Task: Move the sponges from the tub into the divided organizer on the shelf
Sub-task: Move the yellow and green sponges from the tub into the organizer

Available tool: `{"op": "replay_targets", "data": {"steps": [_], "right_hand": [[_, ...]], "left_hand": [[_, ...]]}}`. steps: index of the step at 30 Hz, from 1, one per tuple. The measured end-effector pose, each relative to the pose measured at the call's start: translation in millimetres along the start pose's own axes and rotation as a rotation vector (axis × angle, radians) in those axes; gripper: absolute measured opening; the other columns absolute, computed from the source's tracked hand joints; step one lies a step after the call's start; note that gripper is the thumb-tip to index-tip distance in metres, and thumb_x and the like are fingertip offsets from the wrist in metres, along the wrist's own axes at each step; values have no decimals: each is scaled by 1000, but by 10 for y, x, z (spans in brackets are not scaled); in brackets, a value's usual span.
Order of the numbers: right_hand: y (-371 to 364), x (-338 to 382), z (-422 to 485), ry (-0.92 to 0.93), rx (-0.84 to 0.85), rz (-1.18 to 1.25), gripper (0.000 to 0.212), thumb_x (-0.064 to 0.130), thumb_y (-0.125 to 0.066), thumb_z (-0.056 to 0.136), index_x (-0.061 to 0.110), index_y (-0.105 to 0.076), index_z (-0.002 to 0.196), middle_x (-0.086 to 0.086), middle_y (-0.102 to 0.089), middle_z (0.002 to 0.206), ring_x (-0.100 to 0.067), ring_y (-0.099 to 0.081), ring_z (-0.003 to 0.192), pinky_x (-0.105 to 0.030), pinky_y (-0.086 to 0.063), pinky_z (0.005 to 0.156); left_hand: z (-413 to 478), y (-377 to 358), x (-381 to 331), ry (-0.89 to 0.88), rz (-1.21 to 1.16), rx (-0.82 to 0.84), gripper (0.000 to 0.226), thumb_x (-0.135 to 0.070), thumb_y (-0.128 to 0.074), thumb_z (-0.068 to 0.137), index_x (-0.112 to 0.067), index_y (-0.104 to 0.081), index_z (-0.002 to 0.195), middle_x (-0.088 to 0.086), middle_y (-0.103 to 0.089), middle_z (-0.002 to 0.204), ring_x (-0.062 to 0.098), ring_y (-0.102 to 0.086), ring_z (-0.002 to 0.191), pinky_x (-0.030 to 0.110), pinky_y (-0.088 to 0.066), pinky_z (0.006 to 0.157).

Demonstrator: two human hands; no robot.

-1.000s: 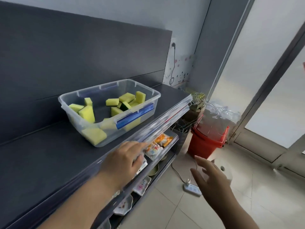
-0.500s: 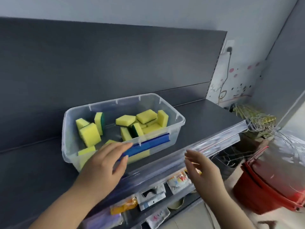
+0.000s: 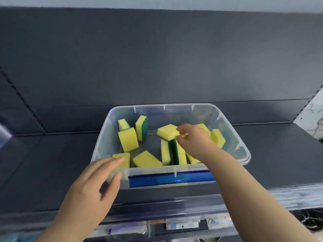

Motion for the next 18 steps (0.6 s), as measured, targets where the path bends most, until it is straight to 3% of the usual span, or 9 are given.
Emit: {"op": "replay_targets", "data": {"steps": [2, 7, 10, 14, 18], "right_hand": [[-101, 48, 234, -61, 138, -231, 40, 32, -49, 93, 12, -48, 127, -8, -56, 122, -25, -54, 108, -31, -43, 86], [-289, 62, 503, -132, 385, -601, 36, 33, -49, 93, 8, -52, 118, -10, -56, 119, -25, -53, 107, -30, -41, 80], [-157, -6, 474, -181, 285, -505, 38, 31, -52, 91, 11, -50, 123, -8, -56, 118, -23, -54, 102, -28, -43, 76], [157, -95, 232, -222, 23, -240, 42, 33, -57, 86, 23, -47, 126, 2, -54, 87, -11, -53, 68, -23, -41, 53], [311, -149, -60, -174, -148, -131, 45, 36, -59, 84, 32, -46, 126, 8, -55, 91, -2, -54, 74, -16, -39, 58]], "left_hand": [[65, 43, 103, 10, -4, -26, 36, -32, -45, 86, -21, -61, 117, -11, -60, 107, -2, -54, 96, 6, -38, 82], [349, 58, 319, -15, 0, 22, 38, -34, -43, 87, -19, -63, 115, -12, -60, 107, -3, -52, 99, 6, -37, 84], [606, 10, 438, -116, 29, 104, 38, -31, -43, 86, -17, -64, 115, -11, -60, 107, -3, -51, 101, 8, -36, 91], [1041, -186, 494, -303, 71, 188, 38, -28, -43, 86, -13, -66, 112, -4, -65, 102, 6, -55, 94, 19, -43, 84], [1482, -597, 474, -481, 153, 326, 33, -25, -49, 88, -20, -62, 118, -4, -63, 109, 16, -60, 98, 27, -48, 81]]}}
Point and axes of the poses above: each hand's wrist, its own z-axis towards the middle knuckle, its own y-axis out of the back of the hand, x = y × z, the point moved 1 cm from there along z, towards the middle knuckle
